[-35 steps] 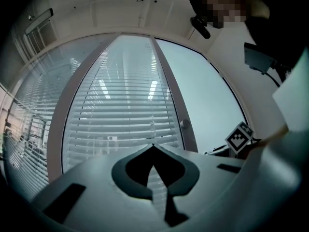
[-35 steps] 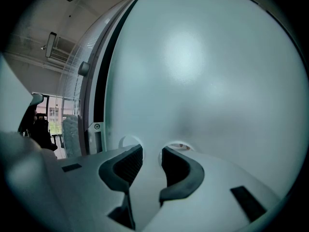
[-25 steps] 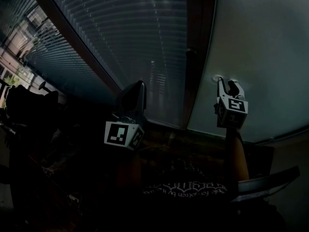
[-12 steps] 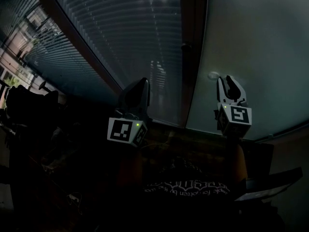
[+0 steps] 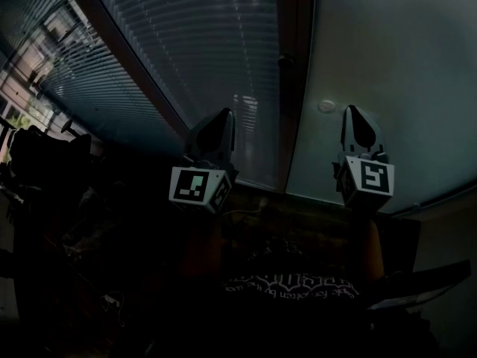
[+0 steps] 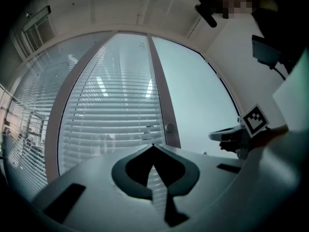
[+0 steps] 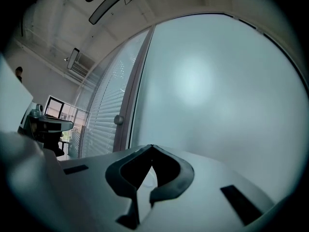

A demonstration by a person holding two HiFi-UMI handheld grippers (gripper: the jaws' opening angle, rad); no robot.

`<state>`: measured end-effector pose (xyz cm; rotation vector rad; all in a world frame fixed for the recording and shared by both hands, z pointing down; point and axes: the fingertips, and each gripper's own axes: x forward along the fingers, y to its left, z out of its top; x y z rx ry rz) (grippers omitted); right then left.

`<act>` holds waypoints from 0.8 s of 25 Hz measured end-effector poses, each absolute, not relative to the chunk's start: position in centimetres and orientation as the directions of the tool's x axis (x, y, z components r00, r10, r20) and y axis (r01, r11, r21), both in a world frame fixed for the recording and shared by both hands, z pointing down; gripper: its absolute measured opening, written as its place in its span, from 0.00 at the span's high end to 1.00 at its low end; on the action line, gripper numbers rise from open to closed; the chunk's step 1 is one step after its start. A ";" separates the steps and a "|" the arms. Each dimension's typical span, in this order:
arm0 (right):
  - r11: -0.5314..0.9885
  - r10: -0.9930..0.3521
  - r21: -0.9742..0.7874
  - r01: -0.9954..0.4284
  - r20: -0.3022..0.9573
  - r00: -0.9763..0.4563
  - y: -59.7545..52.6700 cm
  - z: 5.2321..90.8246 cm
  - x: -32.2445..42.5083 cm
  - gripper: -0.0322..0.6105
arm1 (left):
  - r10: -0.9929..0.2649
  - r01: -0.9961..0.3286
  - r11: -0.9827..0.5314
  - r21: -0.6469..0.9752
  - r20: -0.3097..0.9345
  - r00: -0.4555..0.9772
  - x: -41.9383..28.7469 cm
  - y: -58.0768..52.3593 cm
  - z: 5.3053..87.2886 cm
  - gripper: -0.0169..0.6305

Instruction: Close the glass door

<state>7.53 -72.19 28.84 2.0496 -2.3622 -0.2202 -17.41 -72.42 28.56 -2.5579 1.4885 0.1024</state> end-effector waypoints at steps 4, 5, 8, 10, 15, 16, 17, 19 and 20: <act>0.157 -0.980 0.101 -0.982 -0.105 -0.168 -71.3 28.3 7.2 0.95 | -0.855 -0.867 -0.486 -0.108 -0.145 0.498 -16.8 -71.8 28.5 0.97; 0.165 -0.979 0.101 -0.981 -0.108 -0.175 -71.0 28.2 7.0 0.95 | -0.854 -0.867 -0.486 -0.111 -0.150 0.498 -16.7 -71.7 28.4 0.97; 0.179 -0.975 0.102 -0.978 -0.111 -0.190 -70.6 27.9 6.7 0.95 | -0.849 -0.865 -0.487 -0.120 -0.170 0.501 -16.5 -71.3 27.9 0.97; 0.180 -0.975 0.104 -0.978 -0.110 -0.191 -70.2 27.8 6.8 0.95 | -0.852 -0.868 -0.483 -0.111 -0.169 0.496 -16.5 -70.9 27.9 0.97; 0.175 -0.974 0.128 -0.976 -0.122 -0.190 -69.0 27.3 6.8 0.95 | -0.849 -0.866 -0.483 -0.126 -0.175 0.499 -16.1 -70.2 27.7 0.97; 0.174 -0.974 0.132 -0.976 -0.124 -0.191 -68.9 27.4 6.7 0.95 | -0.849 -0.866 -0.483 -0.127 -0.172 0.499 -16.1 -70.1 27.8 0.97; 0.175 -0.973 0.135 -0.975 -0.126 -0.192 -68.7 27.5 6.7 0.95 | -0.850 -0.867 -0.482 -0.128 -0.170 0.498 -16.1 -70.0 28.0 0.97; 0.179 -0.972 0.137 -0.974 -0.129 -0.197 -68.4 27.6 6.4 0.95 | -0.853 -0.868 -0.479 -0.128 -0.167 0.495 -16.2 -69.8 28.1 0.97; 0.181 -0.971 0.138 -0.974 -0.130 -0.199 -68.3 27.5 6.3 0.95 | -0.854 -0.870 -0.476 -0.128 -0.167 0.492 -16.3 -69.7 28.1 0.97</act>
